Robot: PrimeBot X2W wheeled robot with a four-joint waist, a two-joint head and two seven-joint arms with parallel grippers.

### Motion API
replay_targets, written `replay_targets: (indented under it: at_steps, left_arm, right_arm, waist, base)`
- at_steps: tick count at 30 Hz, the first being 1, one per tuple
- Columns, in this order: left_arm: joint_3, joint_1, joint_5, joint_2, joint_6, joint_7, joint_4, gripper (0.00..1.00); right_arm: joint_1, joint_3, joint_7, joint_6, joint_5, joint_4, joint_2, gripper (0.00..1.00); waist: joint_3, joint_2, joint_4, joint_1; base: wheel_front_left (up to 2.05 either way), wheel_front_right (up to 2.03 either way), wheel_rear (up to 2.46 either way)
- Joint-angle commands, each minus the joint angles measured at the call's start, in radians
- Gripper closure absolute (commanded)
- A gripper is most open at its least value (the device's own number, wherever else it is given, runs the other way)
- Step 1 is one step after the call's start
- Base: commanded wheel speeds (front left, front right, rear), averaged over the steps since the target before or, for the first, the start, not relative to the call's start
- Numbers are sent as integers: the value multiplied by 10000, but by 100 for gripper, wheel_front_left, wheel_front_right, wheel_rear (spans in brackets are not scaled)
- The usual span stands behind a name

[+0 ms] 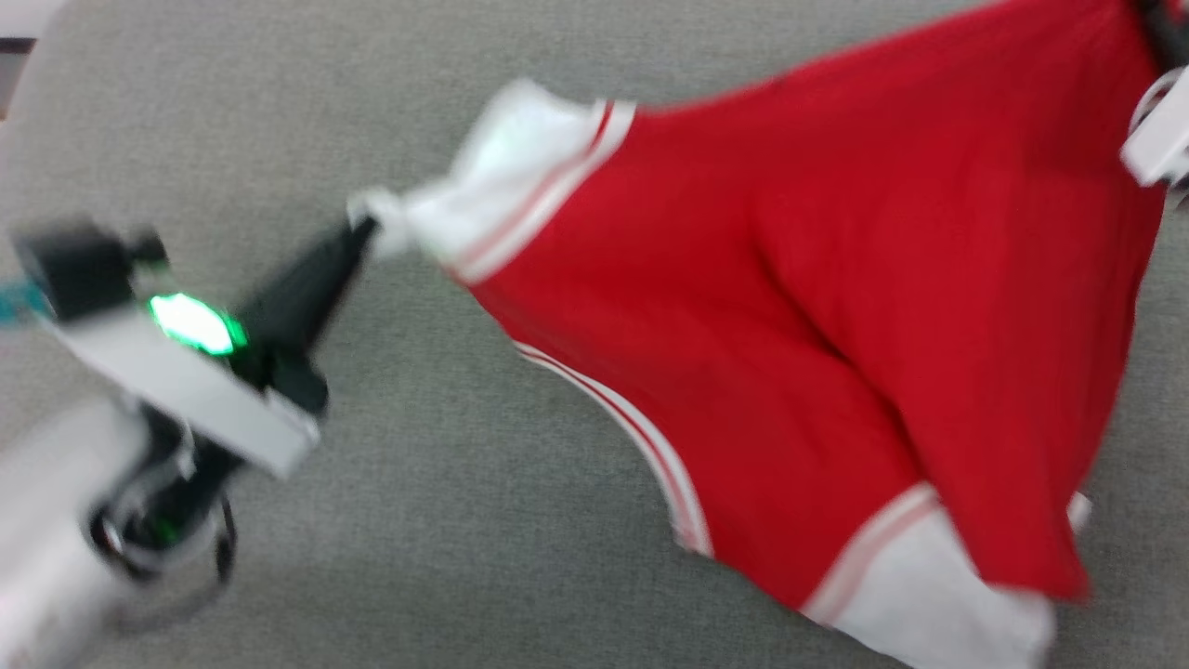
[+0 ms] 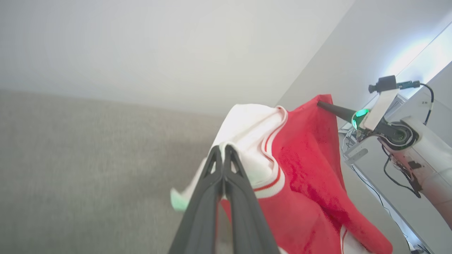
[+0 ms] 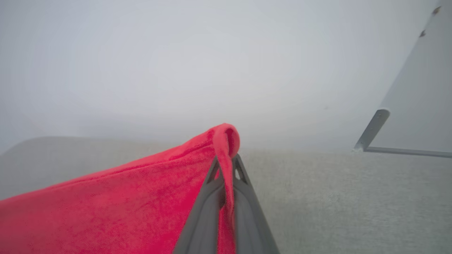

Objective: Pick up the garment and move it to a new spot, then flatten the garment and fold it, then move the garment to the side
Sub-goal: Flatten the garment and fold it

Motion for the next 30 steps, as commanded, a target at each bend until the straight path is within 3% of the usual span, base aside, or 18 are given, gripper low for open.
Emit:
replay_targets:
  at_steps: [1,5,11,14,21,25,30]
  left_arm:
    - [109,-461,11,-11,26,36,149,100]
    - [468,-2459,-131,-216,28,401,1249,100]
    - [1425,-5669,-752,-1250,31,645,3717,100]
    - [1628,-7193,-772,-1759,32,787,4719,100]
    - [1826,-10289,-237,-2261,40,481,6456,100]
    - [1745,-10907,-461,-2423,40,508,6745,100]
    - [1411,-10123,-968,-2376,37,616,6355,100]
  right_arm:
    - [-225,-315,-180,-11,-153,64,56,100]
    - [-1454,-1853,-891,-11,-886,342,514,100]
    - [-3518,-3566,-1873,-17,-2257,825,1124,100]
    - [-4503,-4187,-2259,-25,-2857,1084,1412,100]
    - [-6523,-4954,-3316,-38,-3968,1561,1684,100]
    - [-7271,-5043,-3636,-46,-4200,2174,1468,100]
    - [-7038,-4812,-3889,-45,-4274,2941,1510,100]
  waist:
    - [43,0,-108,0]
    - [333,0,-317,0]
    - [921,0,-619,0]
    - [1258,0,-781,0]
    - [1994,0,-1062,0]
    - [2291,0,-1051,0]
    - [2525,0,-1043,0]
  base:
    - [0,0,0]
    - [0,0,0]
    - [0,0,0]
    - [0,0,0]
    - [0,0,0]
    - [0,0,0]
    - [0,0,0]
